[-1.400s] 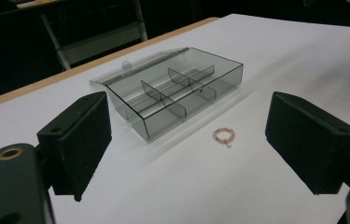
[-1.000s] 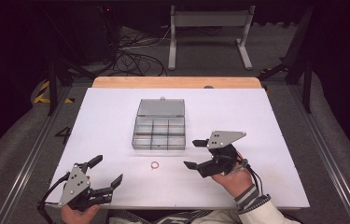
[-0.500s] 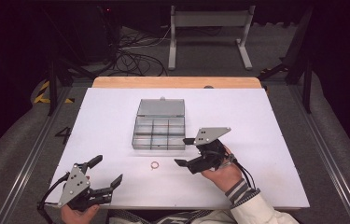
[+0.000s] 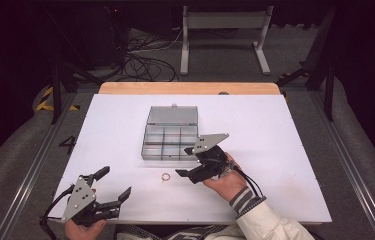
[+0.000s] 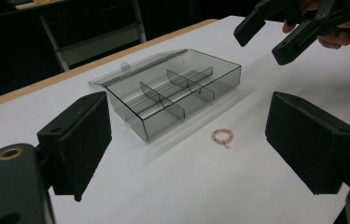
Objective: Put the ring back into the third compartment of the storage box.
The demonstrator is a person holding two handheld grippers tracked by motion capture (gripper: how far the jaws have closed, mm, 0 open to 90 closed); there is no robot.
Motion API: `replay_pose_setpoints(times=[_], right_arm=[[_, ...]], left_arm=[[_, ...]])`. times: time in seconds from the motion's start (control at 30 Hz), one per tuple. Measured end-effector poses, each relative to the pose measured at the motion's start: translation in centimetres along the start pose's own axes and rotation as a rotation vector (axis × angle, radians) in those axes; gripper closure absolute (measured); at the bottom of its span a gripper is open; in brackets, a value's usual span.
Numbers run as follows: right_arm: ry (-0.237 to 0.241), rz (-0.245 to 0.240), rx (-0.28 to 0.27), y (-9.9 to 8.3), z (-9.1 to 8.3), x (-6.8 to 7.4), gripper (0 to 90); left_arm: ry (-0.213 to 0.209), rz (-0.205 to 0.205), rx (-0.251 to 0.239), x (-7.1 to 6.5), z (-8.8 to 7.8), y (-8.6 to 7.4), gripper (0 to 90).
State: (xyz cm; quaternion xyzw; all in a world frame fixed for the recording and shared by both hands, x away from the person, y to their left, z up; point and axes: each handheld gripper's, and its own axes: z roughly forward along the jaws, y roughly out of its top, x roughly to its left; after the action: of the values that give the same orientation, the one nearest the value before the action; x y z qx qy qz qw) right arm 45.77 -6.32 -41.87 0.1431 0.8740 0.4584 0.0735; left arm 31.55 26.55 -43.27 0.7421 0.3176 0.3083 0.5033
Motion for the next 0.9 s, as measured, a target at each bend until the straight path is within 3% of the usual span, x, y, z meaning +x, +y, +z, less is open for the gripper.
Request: replay_pose_setpoints(times=[0.7,0.9], right_arm=[[0.028,-0.006,0.029,0.8,2.8,0.1,27.2],[0.022,0.003,0.042,0.6,3.3,0.2,33.5]], left_arm=[[-0.001,0.000,-0.002,0.0,-0.1,0.0,15.0],[-0.001,-0.002,-0.006,0.0,-0.1,0.0,15.0]])
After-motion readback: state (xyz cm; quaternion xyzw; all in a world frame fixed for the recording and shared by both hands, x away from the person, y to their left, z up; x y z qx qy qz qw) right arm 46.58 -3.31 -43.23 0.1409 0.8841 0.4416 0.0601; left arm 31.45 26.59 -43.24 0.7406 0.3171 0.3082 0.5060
